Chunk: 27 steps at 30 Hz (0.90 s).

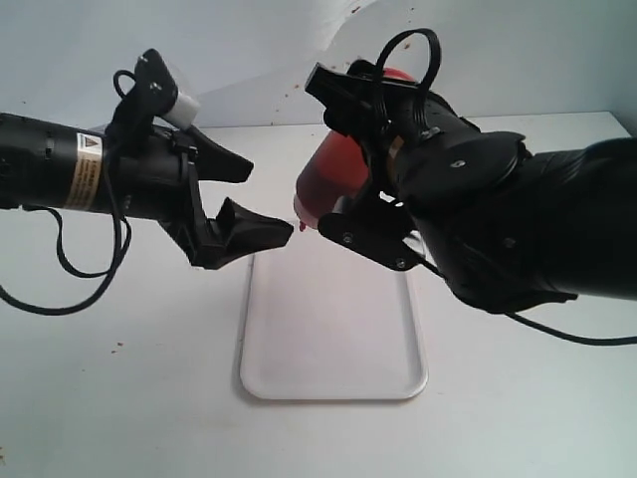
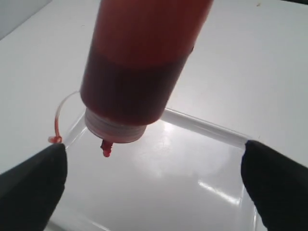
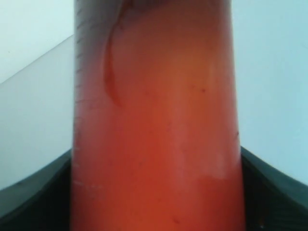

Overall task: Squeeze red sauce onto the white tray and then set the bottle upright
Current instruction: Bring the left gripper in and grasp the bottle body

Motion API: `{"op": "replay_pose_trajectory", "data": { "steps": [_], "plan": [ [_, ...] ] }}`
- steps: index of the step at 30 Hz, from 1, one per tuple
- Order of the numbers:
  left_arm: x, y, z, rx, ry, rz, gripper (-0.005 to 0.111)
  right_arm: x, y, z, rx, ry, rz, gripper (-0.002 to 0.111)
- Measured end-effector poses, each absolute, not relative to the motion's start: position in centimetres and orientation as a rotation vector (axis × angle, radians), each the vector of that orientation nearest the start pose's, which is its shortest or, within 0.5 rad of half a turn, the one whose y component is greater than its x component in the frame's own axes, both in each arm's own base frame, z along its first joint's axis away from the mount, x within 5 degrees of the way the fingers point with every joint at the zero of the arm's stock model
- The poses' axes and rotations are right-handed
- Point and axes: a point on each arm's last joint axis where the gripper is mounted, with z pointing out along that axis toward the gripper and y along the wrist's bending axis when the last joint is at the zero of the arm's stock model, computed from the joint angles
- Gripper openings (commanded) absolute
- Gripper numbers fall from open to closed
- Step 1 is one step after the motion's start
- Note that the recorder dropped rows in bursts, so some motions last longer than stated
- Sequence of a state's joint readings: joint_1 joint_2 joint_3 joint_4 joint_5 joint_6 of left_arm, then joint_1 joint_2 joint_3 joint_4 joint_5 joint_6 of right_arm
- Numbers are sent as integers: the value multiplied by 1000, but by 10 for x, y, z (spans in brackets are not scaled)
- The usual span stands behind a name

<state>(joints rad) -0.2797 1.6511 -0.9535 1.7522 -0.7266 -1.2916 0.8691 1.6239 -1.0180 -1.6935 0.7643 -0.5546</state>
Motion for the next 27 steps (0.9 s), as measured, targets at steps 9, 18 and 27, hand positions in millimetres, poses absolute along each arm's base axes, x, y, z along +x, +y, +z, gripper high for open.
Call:
{"op": "replay_pose_trajectory", "data": {
  "steps": [9, 18, 27],
  "plan": [
    [303, -160, 211, 1306, 1768, -630, 91, 263, 228, 271, -2192, 551, -1574, 0],
    [315, -163, 208, 1214, 1693, -600, 91, 262, 230, 269, -2200, 547, -1532, 0],
    [320, -167, 204, 1193, 1603, -621, 91, 261, 232, 268, -2205, 523, -1497, 0]
  ]
}}
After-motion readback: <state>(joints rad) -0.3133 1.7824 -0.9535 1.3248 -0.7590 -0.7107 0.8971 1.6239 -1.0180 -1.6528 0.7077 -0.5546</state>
